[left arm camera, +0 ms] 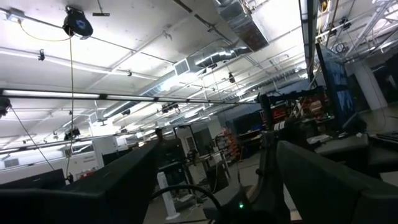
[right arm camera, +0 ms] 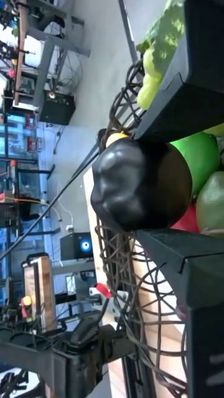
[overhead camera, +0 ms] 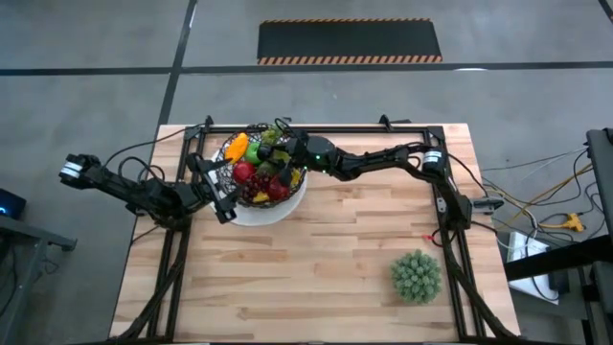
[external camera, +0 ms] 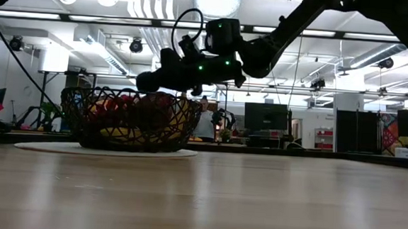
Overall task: Build produce basket
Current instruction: Put the plum into the basket
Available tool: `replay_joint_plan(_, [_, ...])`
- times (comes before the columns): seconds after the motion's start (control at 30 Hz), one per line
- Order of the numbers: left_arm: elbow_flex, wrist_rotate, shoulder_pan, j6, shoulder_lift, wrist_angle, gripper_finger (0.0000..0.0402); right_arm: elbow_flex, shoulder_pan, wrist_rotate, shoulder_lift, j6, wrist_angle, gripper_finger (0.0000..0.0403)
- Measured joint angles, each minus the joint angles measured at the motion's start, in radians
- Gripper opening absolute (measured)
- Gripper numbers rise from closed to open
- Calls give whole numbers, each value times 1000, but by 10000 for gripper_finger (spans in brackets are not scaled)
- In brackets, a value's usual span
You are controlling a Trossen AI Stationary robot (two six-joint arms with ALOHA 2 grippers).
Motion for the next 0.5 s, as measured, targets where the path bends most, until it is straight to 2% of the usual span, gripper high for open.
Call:
replay_joint_plan(0.23, [0, 0, 0, 2, -2, 0, 303, 0, -1, 3, 4, -3, 2, 204])
replay_joint_plan(0.5, [0, 0, 0, 3, -1, 3, 303, 0, -1, 2, 7, 1, -1, 260])
